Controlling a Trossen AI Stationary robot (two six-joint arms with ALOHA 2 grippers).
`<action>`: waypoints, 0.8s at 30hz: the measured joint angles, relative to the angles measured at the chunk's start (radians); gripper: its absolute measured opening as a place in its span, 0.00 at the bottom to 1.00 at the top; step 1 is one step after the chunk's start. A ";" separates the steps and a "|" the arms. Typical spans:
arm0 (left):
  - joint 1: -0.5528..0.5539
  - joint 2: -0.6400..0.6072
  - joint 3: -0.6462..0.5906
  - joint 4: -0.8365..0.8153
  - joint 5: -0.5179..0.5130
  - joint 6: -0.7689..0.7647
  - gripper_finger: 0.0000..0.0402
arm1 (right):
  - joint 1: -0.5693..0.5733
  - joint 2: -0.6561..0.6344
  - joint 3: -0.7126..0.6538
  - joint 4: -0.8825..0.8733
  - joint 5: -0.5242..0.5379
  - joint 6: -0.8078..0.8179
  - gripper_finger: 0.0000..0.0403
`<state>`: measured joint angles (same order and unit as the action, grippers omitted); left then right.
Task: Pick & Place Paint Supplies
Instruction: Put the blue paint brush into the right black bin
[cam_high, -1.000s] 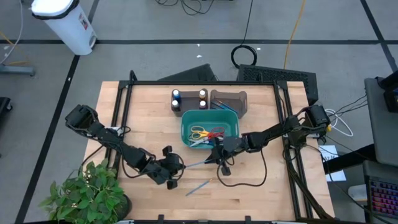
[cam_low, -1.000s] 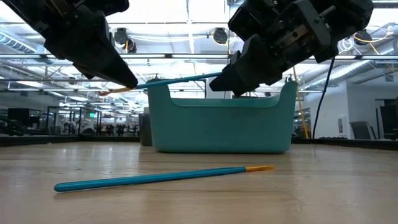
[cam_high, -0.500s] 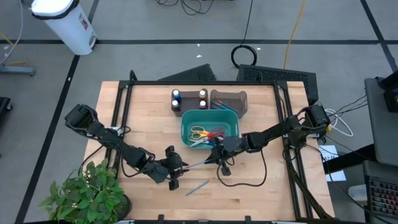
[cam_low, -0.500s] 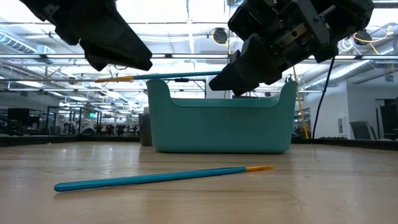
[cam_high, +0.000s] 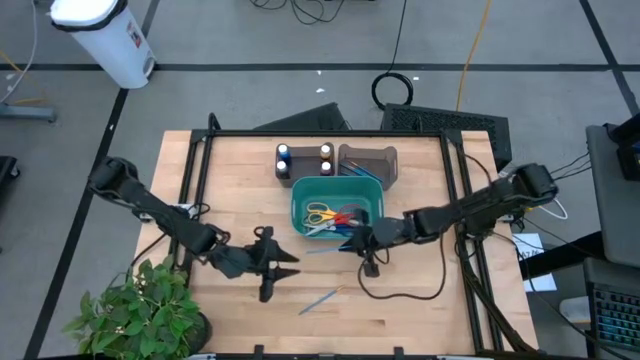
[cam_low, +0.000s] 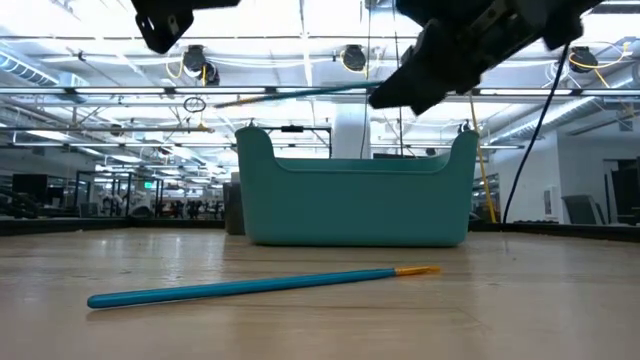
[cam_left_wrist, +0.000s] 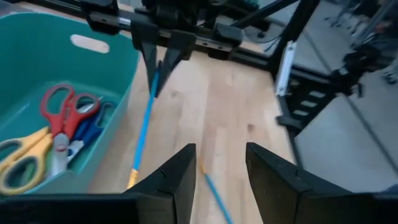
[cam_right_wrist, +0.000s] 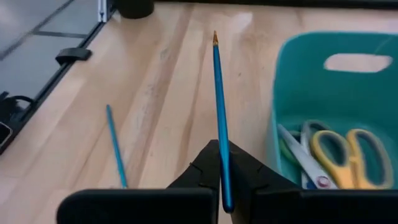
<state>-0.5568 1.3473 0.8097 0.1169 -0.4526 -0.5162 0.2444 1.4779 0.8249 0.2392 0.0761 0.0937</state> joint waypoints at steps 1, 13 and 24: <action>0.000 -0.003 0.000 0.006 0.012 -0.003 0.37 | 0.009 -0.015 0.000 -0.016 0.021 0.000 0.00; 0.009 -0.001 0.000 0.016 0.009 -0.008 0.37 | 0.096 -0.174 0.000 -0.169 0.222 0.044 0.00; 0.009 0.000 0.000 0.016 0.009 -0.008 0.37 | 0.120 -0.293 -0.079 -0.198 0.294 0.089 0.00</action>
<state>-0.5480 1.3472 0.8093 0.1333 -0.4435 -0.5243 0.3641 1.1854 0.7456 0.0410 0.3704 0.1829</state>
